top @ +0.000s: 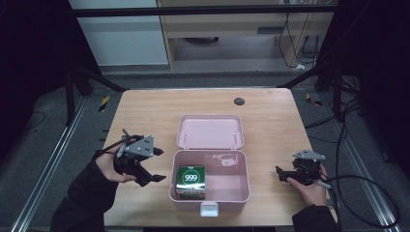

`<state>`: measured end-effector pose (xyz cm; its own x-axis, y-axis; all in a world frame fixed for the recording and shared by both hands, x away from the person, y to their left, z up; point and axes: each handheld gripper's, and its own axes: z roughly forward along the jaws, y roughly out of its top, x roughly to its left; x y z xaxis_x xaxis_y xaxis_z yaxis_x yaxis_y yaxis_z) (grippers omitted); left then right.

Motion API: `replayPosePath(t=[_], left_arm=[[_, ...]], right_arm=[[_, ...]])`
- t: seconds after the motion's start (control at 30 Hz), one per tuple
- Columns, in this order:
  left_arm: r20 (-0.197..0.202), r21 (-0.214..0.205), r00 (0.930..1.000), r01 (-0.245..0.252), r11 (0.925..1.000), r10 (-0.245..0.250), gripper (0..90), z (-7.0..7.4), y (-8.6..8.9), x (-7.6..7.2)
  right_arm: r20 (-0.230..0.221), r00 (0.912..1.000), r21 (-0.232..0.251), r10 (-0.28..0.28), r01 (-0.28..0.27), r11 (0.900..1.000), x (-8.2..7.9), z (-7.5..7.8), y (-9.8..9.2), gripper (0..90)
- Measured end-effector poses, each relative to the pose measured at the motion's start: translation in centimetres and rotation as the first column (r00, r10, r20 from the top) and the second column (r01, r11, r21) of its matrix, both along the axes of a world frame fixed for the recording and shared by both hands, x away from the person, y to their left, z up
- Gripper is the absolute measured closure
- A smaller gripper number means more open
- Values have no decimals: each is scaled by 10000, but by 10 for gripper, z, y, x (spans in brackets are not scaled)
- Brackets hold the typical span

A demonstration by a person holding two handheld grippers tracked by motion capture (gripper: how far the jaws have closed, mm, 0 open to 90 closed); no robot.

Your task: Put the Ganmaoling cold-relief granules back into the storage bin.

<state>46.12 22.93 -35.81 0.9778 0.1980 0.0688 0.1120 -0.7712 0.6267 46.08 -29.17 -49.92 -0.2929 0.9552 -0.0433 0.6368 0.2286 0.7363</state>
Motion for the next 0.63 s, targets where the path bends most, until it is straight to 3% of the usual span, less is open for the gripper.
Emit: replayPosePath(t=[0.2,0.33,0.4,0.63], left_arm=[[-210,47,9964,-817,9966,817,176,-24,21,1],[-476,203,9890,-1390,9901,1398,175,-47,31,3],[-748,221,9816,-1748,9844,1760,173,-63,37,6],[-867,445,9698,-2249,9734,2281,163,-81,46,10]], right_arm=[[20,10000,-13,-6,6,10000,0,0,0,14],[40,10000,-26,-20,21,10000,0,0,0,14],[51,10000,-17,-27,27,10000,0,0,0,14],[69,10000,-15,-37,37,10000,0,0,0,14]])
